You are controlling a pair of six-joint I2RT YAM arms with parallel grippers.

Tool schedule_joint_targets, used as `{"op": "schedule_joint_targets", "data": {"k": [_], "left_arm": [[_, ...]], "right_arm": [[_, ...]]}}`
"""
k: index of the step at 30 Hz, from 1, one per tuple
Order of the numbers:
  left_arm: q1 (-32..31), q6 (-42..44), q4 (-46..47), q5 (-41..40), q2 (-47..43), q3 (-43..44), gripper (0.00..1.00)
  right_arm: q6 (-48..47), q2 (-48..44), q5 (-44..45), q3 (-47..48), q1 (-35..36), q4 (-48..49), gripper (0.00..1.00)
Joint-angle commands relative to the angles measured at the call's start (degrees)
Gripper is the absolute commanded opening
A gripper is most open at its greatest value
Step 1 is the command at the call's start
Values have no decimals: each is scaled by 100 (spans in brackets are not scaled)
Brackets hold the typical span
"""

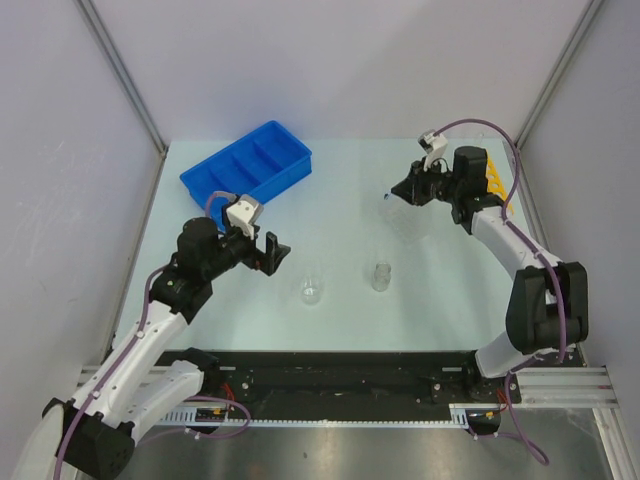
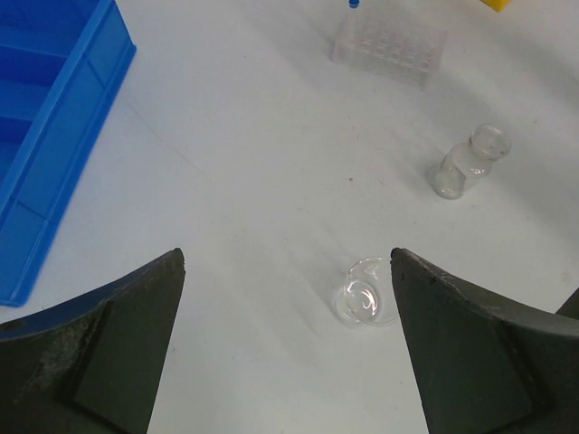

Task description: Organize the chemistry lab equipment

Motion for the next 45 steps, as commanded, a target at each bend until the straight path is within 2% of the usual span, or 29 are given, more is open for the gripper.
{"op": "schedule_joint_targets", "data": {"k": [1, 9, 19, 45], "left_arm": [[29, 290, -3, -122, -46, 12, 100], [29, 299, 14, -113, -55, -23, 100], [29, 307, -3, -113, 41, -5, 100], [29, 307, -3, -78, 77, -5, 100]], "right_arm": [[-283, 507, 618, 573, -268, -173, 18], [-529, 1571, 925, 1329, -497, -534, 18], [-512, 2476, 794, 2129, -488, -1053, 18], [-494, 2723, 715, 2296, -295, -1203, 19]]}}
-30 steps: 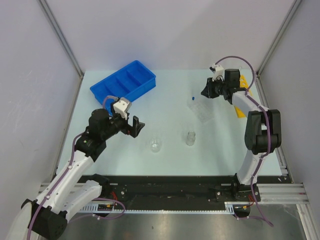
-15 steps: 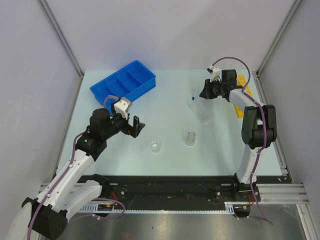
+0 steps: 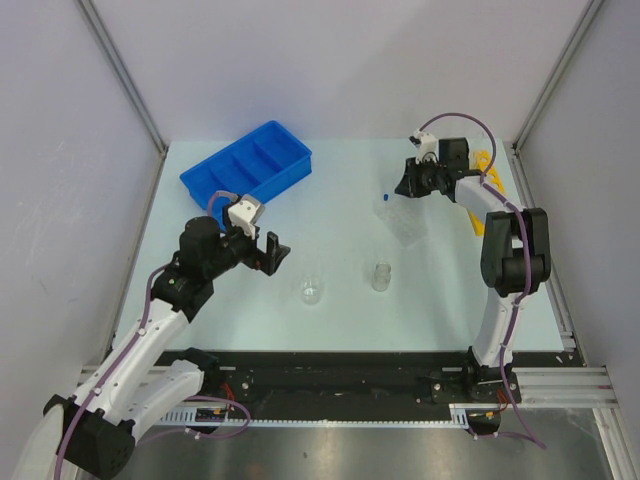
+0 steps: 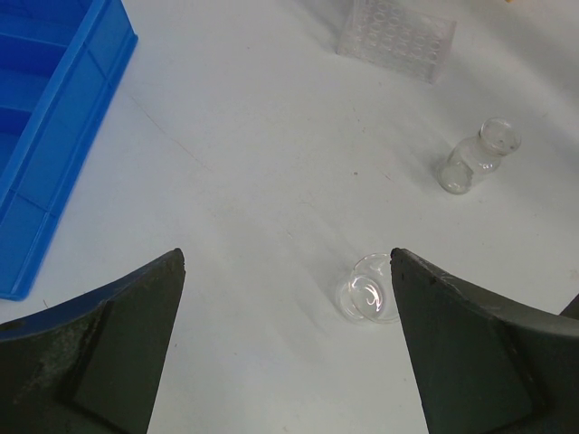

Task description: Organize the chemistry lab equipment

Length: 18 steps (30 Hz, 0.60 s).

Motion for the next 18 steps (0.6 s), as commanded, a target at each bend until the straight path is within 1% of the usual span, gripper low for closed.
{"op": "schedule_joint_targets", "data": {"k": [1, 18], "left_arm": [[29, 259, 56, 12, -13, -14, 100], [29, 259, 56, 29, -4, -5, 100]], "right_arm": [[-66, 24, -70, 196, 55, -53, 19], [-215, 147, 88, 160, 230, -80, 22]]}}
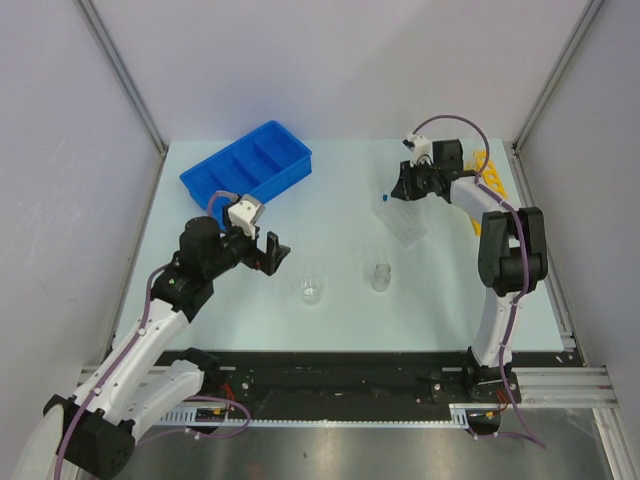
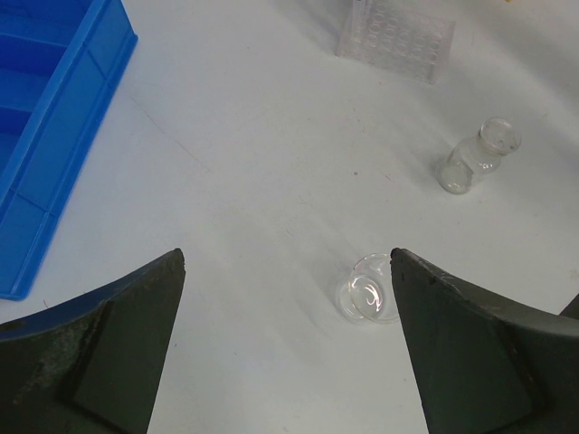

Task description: Organize the chemistry lab equipment

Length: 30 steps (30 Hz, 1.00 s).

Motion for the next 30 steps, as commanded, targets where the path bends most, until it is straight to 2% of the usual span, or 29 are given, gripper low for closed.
{"op": "schedule_joint_targets", "data": {"k": [1, 30], "left_arm": [[29, 259, 56, 29, -4, -5, 100], [29, 259, 56, 47, -48, -6, 100]], "right_arm": [[-154, 119, 66, 160, 76, -3, 22], [-506, -329, 66, -252, 225, -161, 30]]}}
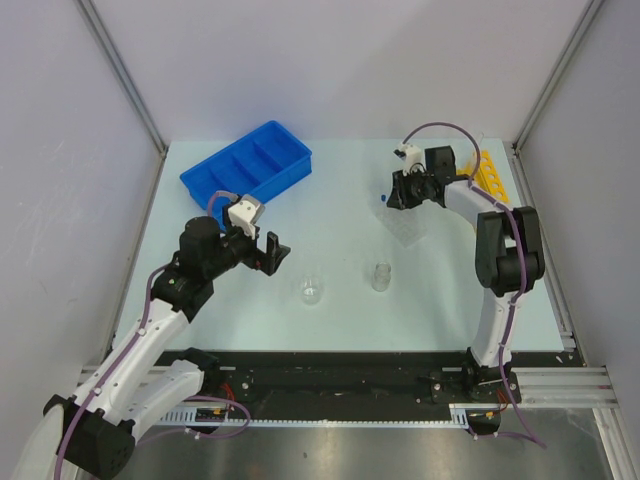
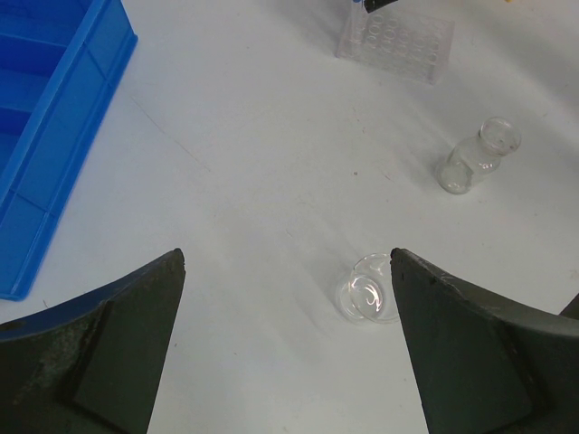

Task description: Organize the chemistry lab equipment

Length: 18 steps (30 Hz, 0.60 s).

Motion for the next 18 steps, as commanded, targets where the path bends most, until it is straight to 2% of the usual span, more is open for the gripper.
{"op": "schedule_joint_targets", "data": {"k": [1, 12, 18], "left_arm": [[29, 259, 47, 45, -48, -5, 100], [29, 250, 56, 45, -74, -5, 100], [29, 233, 56, 62, -92, -5, 100]], "right_arm": [[-178, -474, -36, -89, 26, -56, 30], [-248, -1133, -142, -335, -18, -57, 38], [-301, -1195, -89, -405, 8, -65, 41]]}}
